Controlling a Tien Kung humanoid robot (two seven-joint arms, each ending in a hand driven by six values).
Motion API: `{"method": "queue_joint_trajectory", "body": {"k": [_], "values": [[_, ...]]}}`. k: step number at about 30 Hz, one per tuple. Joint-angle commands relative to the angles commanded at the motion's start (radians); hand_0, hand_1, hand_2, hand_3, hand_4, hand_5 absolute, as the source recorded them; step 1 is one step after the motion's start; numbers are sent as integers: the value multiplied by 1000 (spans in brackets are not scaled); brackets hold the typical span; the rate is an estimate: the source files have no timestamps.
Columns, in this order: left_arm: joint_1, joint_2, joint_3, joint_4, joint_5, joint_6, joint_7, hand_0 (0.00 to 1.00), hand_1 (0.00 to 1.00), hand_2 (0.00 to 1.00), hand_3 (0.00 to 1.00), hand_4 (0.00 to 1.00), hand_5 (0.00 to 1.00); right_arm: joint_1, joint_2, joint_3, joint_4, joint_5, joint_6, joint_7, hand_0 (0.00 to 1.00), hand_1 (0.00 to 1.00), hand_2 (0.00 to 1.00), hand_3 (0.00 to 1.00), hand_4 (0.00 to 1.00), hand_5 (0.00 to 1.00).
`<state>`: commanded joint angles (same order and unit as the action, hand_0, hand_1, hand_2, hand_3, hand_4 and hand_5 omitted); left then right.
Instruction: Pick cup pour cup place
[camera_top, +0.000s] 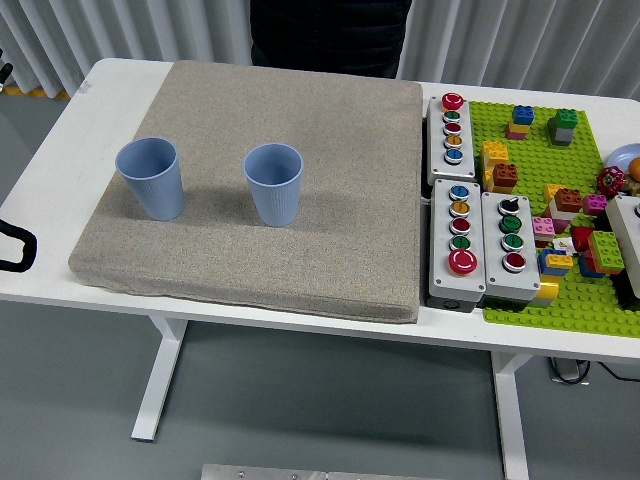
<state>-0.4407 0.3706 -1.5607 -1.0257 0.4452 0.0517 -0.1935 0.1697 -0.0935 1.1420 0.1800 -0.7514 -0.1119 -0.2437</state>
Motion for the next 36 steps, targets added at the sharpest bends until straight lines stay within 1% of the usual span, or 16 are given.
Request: {"method": "queue_joint_trajectory", "body": {"k": [6, 11, 14, 19, 23, 26, 36], "values": [[14, -14, -15, -4, 20, 7, -2, 773, 762, 787, 817, 862, 998, -2, 0, 2, 0, -2, -1, -1, 725, 694, 745, 704, 327, 275], [27, -15, -29, -8, 31, 13, -4, 775, 762, 787, 820, 865, 998, -4, 1, 6, 0, -5, -2, -1, 725, 694, 745, 704, 327, 277], [34, -22, -39, -16, 42, 25, -8, 777, 761, 787, 828, 866, 998, -4, 2, 8, 0, -2, -5, 2, 725, 694, 746, 704, 327, 278], [39, -31, -45, -25, 52, 28, -9, 777, 761, 793, 831, 862, 998, -3, 2, 10, 0, 1, -6, 4, 724, 694, 746, 705, 329, 278], [38, -31, -49, -28, 56, 36, -9, 777, 761, 793, 831, 862, 998, 0, 1, 12, 0, 0, -6, 5, 724, 694, 746, 705, 329, 278], [39, -31, -49, -34, 59, 52, -13, 776, 756, 792, 833, 864, 998, 0, 2, 12, 0, 2, -5, 6, 725, 694, 746, 705, 329, 279], [46, -30, -42, -41, 60, 52, -11, 775, 756, 791, 835, 863, 998, -9, 3, 19, 0, -7, -4, 5, 725, 694, 747, 705, 330, 280]]}}
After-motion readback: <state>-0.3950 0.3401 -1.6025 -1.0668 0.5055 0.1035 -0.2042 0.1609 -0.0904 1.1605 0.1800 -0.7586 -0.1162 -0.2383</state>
